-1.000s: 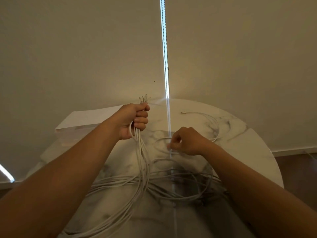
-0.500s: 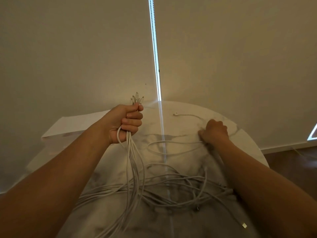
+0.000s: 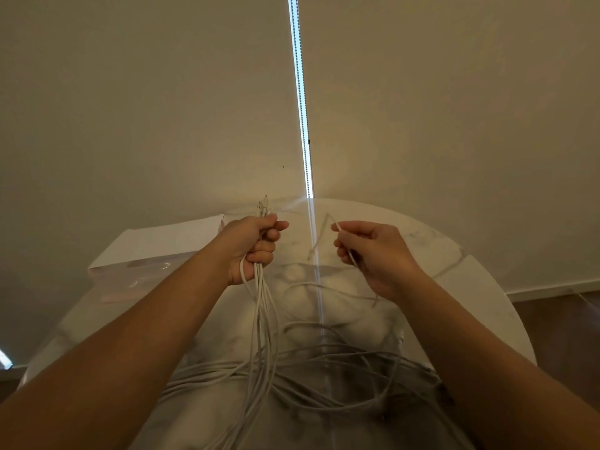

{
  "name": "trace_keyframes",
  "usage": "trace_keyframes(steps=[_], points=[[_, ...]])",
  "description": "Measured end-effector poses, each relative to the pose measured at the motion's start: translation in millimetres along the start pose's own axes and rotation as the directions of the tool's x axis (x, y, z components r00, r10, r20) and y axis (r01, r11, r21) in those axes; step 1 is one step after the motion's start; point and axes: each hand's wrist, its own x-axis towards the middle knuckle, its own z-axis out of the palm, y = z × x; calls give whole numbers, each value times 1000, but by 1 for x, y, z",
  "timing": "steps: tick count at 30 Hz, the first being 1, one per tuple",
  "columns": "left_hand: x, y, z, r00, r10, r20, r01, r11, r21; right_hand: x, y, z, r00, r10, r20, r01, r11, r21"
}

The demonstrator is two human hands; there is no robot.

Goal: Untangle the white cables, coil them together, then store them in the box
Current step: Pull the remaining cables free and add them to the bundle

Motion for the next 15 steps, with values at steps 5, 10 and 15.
trace_keyframes(steps=[5,10,15], points=[[2,-7,6,999,-26,22,26,1000,-6,-34,6,20,902,-331,277,424,800,-425],[6,-9,6,994,74,-85,-75,997,-11,-39,16,14,837,-244,490,526,607,-595],[-1,-8,3,963,197,-186,-205,978,-24,-41,8,2,746,82,661,513,562,-649]])
